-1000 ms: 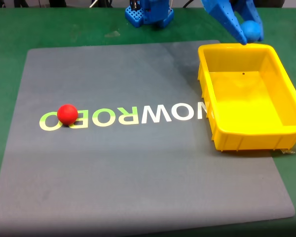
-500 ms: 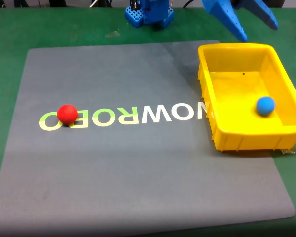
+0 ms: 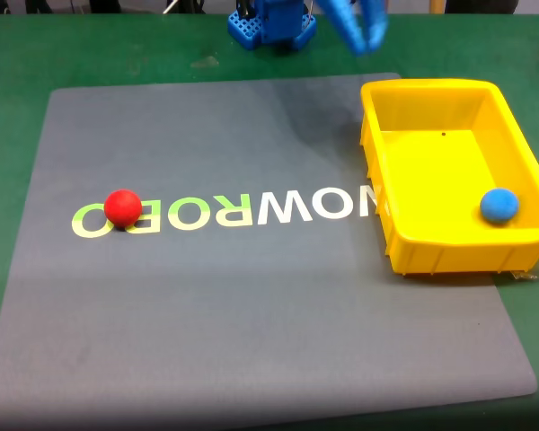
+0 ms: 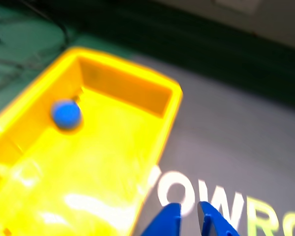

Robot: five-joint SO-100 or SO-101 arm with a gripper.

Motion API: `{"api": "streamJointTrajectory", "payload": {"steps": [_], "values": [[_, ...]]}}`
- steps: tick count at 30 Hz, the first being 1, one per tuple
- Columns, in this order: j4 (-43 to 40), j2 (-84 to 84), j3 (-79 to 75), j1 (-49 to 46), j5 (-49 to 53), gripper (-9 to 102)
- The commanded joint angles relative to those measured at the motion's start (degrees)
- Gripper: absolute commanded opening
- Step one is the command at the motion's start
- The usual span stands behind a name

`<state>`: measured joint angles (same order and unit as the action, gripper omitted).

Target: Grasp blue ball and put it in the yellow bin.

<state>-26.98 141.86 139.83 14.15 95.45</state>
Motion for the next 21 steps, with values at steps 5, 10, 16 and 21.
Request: {"api": "streamJointTrajectory", "payload": {"steps": [5, 10, 16, 21], "values": [[-4.48, 23.47, 22.94, -6.42, 2.9, 0], [-13.54, 30.76, 28.74, -9.23, 1.14, 0], [-18.98, 37.27, 33.05, -11.16, -0.09, 0], [-25.05, 42.45, 35.07, -12.57, -0.26, 0]]}}
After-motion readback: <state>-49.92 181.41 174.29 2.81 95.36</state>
